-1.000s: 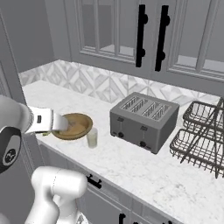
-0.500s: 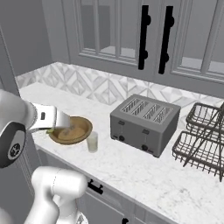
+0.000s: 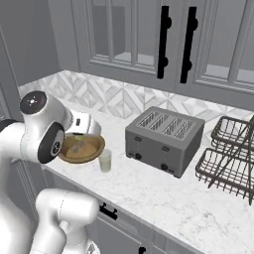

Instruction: Grab a lemon wedge from the fridge and one ice cube from the ice bowl, and put them in the glass of lemonade.

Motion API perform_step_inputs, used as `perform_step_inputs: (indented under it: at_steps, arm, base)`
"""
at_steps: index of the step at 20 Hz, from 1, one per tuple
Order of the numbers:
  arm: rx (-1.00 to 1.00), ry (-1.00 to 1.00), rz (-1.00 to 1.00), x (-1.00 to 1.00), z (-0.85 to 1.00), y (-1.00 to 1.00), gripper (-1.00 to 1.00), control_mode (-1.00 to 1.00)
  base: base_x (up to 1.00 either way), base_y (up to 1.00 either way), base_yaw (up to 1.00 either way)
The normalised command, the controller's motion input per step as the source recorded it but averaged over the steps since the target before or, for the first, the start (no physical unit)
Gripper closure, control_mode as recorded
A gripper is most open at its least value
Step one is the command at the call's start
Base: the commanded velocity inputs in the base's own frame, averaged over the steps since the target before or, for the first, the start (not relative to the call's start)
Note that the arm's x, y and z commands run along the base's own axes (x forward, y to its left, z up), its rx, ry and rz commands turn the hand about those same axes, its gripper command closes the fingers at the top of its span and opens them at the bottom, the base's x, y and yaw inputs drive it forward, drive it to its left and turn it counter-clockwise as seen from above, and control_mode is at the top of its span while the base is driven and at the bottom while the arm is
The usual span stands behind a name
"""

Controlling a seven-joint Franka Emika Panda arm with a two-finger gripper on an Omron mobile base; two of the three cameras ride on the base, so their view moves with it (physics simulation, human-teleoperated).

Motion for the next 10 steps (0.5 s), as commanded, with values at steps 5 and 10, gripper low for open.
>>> perform_step_inputs:
  at_steps: [5,10]
  arm:
    - [0.14,0.01,-0.01,0.25,-0.49,0.0,1.0,-1.0]
    - [0.07,-0.01,0.0,0.08,-0.36,0.0,1.0,-1.0]
  base:
    - [0.0,0.0,0.0]
    - [0.0,0.0,0.0]
